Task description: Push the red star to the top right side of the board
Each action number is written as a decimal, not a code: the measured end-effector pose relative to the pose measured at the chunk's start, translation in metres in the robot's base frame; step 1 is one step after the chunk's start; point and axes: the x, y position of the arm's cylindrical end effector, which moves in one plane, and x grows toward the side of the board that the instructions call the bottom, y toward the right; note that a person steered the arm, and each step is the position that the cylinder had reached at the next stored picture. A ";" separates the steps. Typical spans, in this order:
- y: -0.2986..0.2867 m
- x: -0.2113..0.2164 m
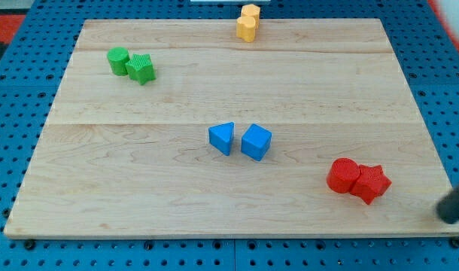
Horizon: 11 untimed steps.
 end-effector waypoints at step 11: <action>-0.076 -0.189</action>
